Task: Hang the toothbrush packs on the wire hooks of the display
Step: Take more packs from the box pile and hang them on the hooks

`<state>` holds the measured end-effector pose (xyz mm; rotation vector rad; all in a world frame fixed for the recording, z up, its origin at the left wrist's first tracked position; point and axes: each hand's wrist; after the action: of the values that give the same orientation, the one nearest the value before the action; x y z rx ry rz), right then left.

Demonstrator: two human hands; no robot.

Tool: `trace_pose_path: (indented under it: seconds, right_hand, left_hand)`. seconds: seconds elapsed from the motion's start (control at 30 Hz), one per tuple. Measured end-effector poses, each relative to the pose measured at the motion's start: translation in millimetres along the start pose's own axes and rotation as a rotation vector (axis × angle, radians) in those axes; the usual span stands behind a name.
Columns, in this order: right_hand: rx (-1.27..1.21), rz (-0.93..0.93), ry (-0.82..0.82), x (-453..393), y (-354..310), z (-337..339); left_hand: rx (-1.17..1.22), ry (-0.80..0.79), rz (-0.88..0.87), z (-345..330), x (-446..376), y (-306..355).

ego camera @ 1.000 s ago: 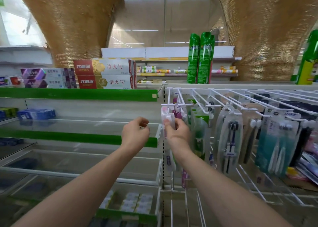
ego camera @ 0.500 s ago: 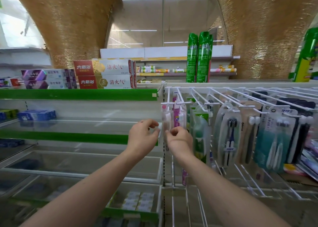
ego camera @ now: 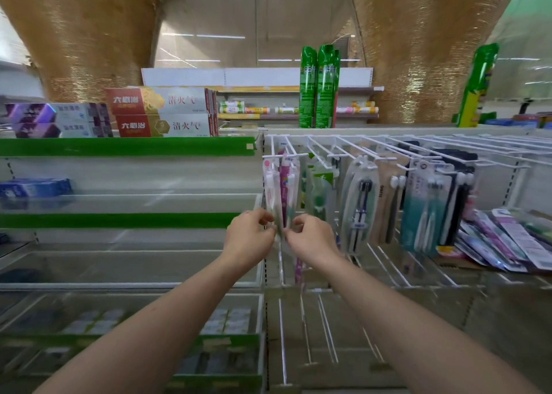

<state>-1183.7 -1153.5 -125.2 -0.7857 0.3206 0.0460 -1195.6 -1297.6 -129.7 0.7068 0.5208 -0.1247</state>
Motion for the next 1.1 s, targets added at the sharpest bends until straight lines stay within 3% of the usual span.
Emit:
trace_pose_path:
  seconds: [0.53,1.1]
  right_hand:
    - [0.269,0.018,0.021,44.3,83.6,97.8]
    - [0.289,-0.165,0.111,89.1,302.3,278.9]
  left_hand:
    - [0.004,-0.146,-0.103,-58.9,36.8,99.2]
    - [0.055,-0.332,-0.174,-258.5,94.4,311.6]
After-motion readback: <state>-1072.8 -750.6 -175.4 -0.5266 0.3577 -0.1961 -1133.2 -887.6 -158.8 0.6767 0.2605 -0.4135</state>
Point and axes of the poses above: each hand's wrist, its own x-axis away from the middle knuckle, its own z-axis out of the back of the hand, y = z × x, and after that the axes turned 1 degree about x, right-handed
